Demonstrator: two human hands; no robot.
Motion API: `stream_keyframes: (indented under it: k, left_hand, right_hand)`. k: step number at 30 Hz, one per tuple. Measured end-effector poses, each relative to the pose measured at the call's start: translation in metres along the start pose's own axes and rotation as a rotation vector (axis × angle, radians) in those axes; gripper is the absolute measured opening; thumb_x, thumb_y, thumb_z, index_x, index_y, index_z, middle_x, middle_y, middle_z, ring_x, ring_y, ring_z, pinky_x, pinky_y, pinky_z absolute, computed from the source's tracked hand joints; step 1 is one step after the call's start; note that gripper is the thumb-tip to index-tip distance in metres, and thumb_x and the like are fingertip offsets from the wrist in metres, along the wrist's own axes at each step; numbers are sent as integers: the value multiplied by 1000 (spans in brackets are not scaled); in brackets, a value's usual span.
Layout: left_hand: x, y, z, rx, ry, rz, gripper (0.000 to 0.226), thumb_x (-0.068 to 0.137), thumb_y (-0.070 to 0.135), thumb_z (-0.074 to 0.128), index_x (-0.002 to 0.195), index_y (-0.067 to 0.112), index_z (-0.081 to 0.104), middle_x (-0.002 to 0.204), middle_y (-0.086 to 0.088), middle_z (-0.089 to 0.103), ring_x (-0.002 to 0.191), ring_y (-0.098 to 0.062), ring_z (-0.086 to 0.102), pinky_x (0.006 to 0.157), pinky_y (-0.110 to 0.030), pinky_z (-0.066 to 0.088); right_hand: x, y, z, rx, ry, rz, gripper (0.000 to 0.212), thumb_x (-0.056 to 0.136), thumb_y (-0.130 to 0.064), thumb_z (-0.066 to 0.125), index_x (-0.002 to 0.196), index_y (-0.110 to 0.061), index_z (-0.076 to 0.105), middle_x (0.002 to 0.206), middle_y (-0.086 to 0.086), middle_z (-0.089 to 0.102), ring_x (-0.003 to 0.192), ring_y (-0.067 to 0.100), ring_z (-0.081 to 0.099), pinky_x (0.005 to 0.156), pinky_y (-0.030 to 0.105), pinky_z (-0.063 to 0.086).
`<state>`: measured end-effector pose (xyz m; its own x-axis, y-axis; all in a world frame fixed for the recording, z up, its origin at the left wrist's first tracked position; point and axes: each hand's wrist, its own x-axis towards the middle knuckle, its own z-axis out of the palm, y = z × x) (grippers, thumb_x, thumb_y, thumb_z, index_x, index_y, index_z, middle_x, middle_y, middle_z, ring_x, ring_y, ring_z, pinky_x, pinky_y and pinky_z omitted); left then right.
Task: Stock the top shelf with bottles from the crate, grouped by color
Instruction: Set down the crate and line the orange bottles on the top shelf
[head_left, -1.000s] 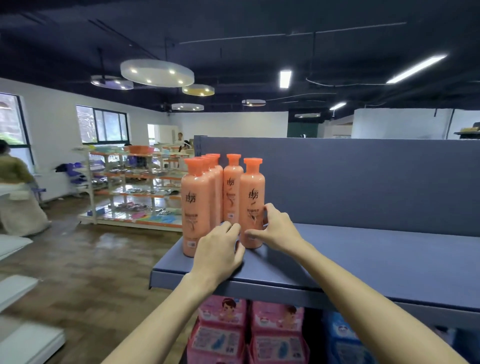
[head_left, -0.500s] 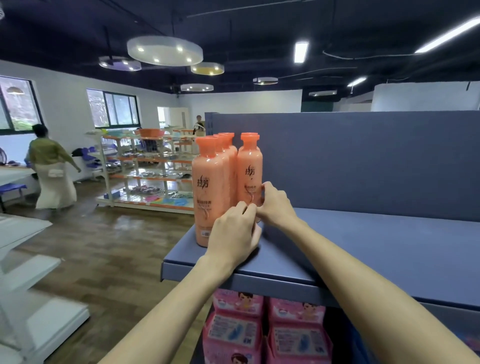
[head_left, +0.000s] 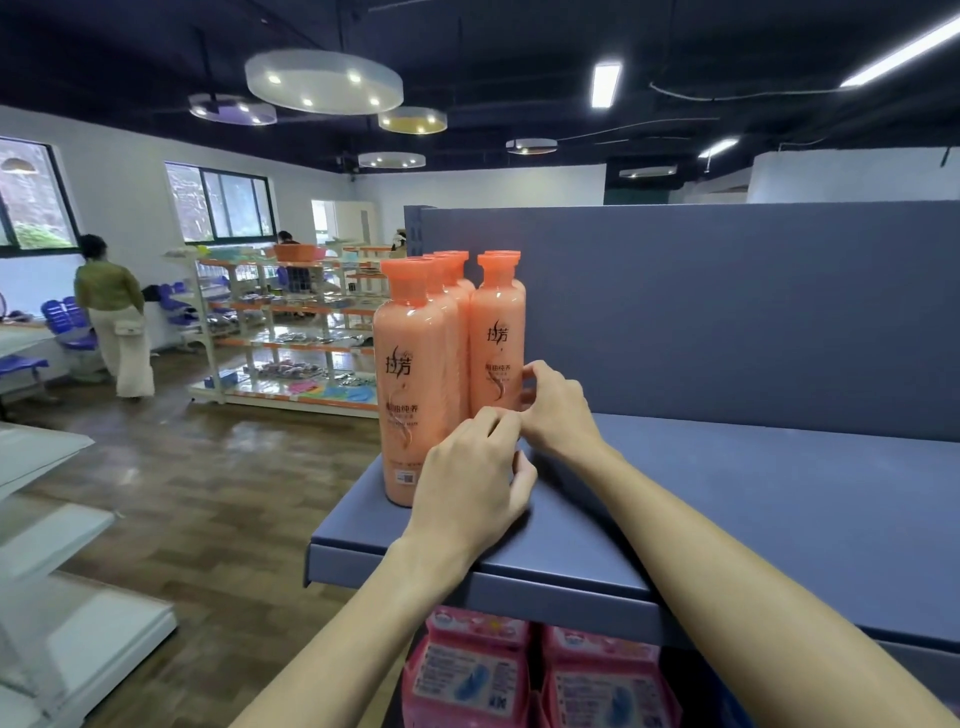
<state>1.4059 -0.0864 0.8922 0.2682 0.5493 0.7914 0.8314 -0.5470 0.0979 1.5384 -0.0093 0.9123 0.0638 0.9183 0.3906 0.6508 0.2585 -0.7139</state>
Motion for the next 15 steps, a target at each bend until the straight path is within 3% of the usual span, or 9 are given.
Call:
stream_keyframes:
  k: [7,11,15]
  left_hand:
    - [-2,0,0,-13,10,-7,15,79,21,63,93,18,60,86,5,57,74,-18,57,55,-31,46]
    - [-1,-2,2,-1,20,6,15,77,21,64,92,18,60,84,5,56,74,-17,56,54,-28,44]
    - [0,-3,3,29,9,13,13,75,21,65,83,17,56,78,2,53,70,-20,55,51,-31,43]
  right_hand:
    - [2,2,2,11,-1,-14,67,49,-60,62,108,-26,56,98,-11,68,94,10,64,85,36,56]
    - [-1,1,-1,10,-6,-9,56,56,-52,68,103,-26,55,94,-10,68,90,10,65,83,36,57]
    - [-9,-3,-7,-3,-27,6,60,53,-54,66,103,-24,53,97,-8,68,92,12,66,84,37,57]
